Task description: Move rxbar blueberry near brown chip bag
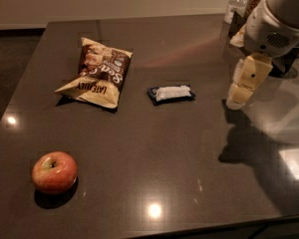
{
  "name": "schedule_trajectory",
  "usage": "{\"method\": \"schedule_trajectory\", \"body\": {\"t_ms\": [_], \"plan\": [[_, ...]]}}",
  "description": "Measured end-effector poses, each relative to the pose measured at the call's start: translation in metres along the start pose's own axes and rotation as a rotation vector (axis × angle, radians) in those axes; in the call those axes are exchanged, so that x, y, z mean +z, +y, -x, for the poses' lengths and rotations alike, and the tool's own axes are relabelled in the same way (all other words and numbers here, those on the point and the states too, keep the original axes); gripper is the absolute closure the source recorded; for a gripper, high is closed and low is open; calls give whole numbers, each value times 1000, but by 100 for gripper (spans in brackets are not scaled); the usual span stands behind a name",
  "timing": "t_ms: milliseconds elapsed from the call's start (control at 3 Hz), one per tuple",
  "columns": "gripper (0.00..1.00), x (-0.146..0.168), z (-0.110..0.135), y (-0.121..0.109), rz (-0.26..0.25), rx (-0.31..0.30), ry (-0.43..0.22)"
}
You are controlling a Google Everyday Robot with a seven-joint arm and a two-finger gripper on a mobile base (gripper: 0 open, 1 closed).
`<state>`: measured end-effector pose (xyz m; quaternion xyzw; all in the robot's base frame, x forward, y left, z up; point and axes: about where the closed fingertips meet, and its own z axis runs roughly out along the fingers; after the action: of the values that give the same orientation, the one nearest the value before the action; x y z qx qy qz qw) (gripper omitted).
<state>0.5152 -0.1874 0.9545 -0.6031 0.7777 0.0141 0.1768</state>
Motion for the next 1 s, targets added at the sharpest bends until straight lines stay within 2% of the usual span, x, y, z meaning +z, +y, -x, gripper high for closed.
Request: {"method": "schedule_trajectory", "body": {"t_ms": [333, 1000], "plan": [[0, 27, 18, -18, 27, -6, -28], [0, 86, 61, -25, 108, -92, -63]]}}
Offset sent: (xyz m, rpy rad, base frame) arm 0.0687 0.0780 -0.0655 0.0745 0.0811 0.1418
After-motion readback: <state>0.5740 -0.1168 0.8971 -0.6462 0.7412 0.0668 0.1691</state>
